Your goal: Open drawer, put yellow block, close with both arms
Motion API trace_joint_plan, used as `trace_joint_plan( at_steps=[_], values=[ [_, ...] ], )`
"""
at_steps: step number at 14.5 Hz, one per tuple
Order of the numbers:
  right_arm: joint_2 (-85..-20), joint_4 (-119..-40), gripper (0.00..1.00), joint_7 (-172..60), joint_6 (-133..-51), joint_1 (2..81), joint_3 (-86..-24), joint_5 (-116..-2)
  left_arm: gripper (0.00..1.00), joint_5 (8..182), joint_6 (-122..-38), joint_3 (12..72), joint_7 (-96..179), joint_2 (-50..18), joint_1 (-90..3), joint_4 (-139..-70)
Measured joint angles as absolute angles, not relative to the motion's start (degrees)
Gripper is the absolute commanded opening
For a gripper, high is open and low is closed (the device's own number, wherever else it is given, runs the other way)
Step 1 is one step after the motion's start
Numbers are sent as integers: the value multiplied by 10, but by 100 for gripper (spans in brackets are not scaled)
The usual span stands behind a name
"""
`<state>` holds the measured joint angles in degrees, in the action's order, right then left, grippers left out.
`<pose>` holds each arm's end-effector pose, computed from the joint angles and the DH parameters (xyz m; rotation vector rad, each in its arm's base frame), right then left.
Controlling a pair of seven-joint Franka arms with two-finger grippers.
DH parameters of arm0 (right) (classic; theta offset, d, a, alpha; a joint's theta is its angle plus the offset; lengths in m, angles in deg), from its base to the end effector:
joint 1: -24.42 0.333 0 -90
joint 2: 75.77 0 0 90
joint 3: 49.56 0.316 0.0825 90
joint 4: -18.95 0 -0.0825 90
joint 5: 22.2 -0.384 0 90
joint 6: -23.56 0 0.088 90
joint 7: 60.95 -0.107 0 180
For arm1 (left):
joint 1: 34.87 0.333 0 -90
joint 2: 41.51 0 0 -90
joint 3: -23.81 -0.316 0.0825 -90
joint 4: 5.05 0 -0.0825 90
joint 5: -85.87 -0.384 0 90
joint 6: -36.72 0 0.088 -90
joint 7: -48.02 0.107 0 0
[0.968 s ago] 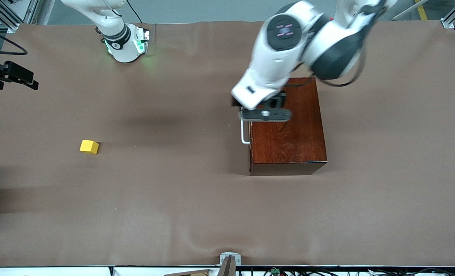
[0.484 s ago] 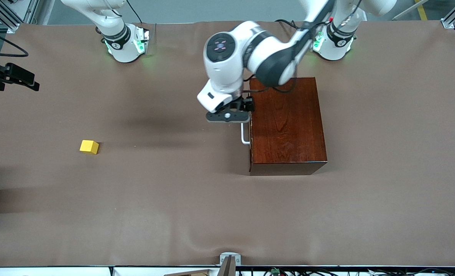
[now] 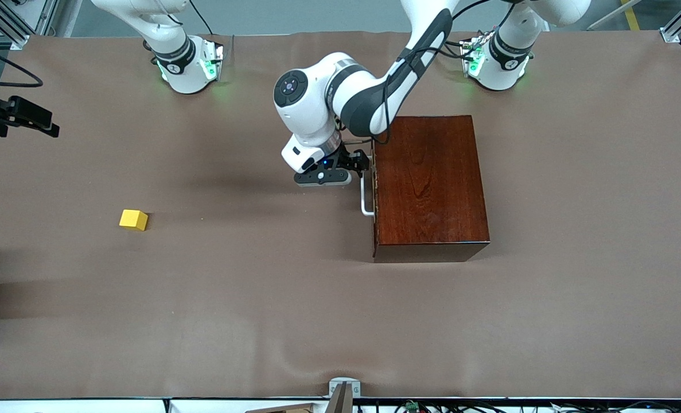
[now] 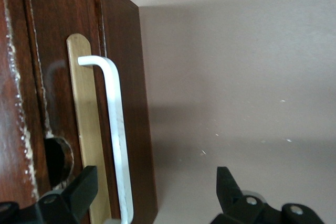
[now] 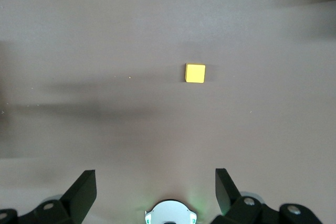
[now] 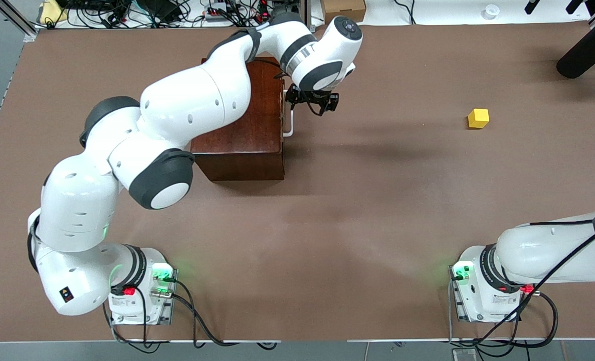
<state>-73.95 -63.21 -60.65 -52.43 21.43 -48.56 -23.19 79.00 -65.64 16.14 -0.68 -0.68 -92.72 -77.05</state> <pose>0.5377 -0.0167 0.6504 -3.1134 0.0412 0.2169 0.4528 -0.5629 0.3287 -2.8713 0.1244 -0.0588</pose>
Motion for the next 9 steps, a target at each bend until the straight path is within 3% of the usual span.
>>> trace_joint_plan(
  at_steps=[9],
  values=[
    [-733,-632,100,-606,-525,213,-486,-232,100,775,-660,161,-7,26,-928,-770]
  ],
)
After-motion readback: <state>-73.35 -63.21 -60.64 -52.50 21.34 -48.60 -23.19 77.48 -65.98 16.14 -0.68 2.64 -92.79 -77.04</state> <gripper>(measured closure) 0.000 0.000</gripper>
